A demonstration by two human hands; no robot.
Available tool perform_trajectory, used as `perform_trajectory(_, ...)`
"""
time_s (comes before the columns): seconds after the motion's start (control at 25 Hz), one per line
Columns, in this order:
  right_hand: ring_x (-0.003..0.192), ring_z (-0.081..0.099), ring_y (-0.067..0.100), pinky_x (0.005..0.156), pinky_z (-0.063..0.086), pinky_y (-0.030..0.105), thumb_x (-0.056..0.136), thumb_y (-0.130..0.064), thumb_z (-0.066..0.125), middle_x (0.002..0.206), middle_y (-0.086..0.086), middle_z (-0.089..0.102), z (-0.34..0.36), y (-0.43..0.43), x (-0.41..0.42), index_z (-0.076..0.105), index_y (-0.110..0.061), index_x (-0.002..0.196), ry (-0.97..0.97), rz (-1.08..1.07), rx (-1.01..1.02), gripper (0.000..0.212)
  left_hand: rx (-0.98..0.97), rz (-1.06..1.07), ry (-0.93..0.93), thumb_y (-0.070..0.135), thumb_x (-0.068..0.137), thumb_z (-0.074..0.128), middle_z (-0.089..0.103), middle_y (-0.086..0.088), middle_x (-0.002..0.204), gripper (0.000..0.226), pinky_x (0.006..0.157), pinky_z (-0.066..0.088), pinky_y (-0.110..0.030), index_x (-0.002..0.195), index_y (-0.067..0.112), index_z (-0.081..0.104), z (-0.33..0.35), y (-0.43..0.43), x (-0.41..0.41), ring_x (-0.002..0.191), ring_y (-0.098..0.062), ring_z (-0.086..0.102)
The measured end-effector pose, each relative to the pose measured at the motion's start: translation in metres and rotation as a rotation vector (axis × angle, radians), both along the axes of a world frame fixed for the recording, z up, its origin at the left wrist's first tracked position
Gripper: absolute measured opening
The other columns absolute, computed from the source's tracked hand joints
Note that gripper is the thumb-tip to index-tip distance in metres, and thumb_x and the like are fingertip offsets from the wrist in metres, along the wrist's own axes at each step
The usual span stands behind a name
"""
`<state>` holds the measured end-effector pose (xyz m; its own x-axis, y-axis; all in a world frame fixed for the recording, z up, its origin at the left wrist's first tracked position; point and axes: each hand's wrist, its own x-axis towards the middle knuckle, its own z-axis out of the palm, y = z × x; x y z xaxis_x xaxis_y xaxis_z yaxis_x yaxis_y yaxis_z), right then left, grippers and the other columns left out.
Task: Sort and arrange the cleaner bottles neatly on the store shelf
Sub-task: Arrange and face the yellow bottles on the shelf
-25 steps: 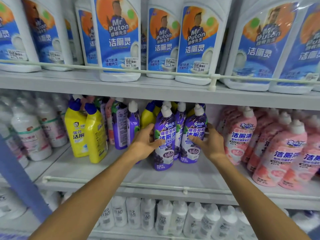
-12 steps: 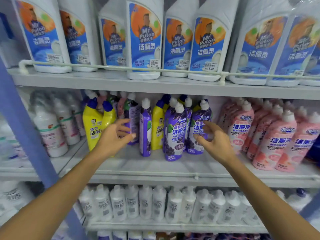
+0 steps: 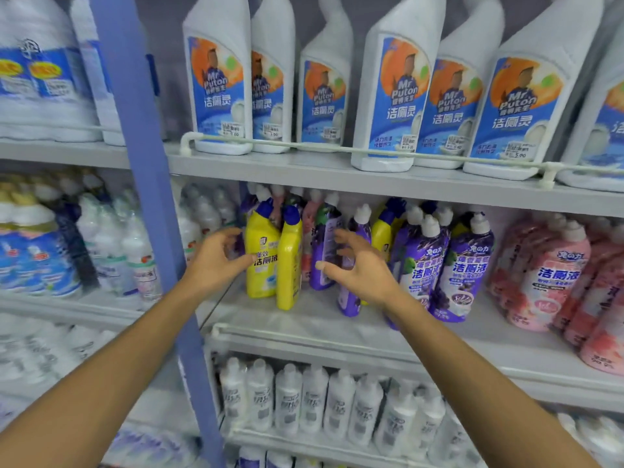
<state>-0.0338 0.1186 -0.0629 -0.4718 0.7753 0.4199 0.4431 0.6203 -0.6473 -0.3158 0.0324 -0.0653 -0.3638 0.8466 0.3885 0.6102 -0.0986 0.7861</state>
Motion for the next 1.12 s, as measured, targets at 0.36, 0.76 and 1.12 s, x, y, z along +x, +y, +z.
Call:
perform_trajectory(0.36,0.112,0.061,0.009,0.09,0.044,0.009,0.079,-0.029,0.088,0.131,-0.003,0.064,-0.013,0.067,-0.094,0.049,-0.015,0.141,0.127,0.158,-0.119,0.074,-0.051,-0.044,-0.179,0.026,0.059,0.089,0.075,-0.008,0.102,0.066,0.09,0.058,-0.053,0.116,0.007,0.062,-0.023,0.078,-0.017,0.092,-0.021,0.074)
perform_trajectory(0.76,0.097,0.067,0.01,0.087,0.056,0.033,0.066,-0.074,0.067,0.113,-0.011,0.07,-0.026,0.032,-0.071,0.051,-0.031,0.137,0.156,-0.023,-0.109,0.085,-0.033,-0.152,-0.136,0.024,0.086,0.08,0.073,0.006,0.09,0.02,0.074,0.052,-0.022,0.102,0.021,0.068,-0.034,0.062,0.025,0.077,0.002,0.065)
perform_trajectory(1.12,0.078,0.067,0.013,0.075,0.058,0.036,0.069,-0.067,0.073,0.09,-0.005,0.072,-0.03,-0.019,0.006,0.053,-0.038,0.135,0.169,-0.291,0.061,0.075,-0.064,-0.42,-0.167,0.029,0.082,0.083,0.077,0.001,0.097,0.027,0.086,0.059,-0.039,0.104,0.023,0.069,-0.041,0.057,0.084,0.089,-0.011,0.072)
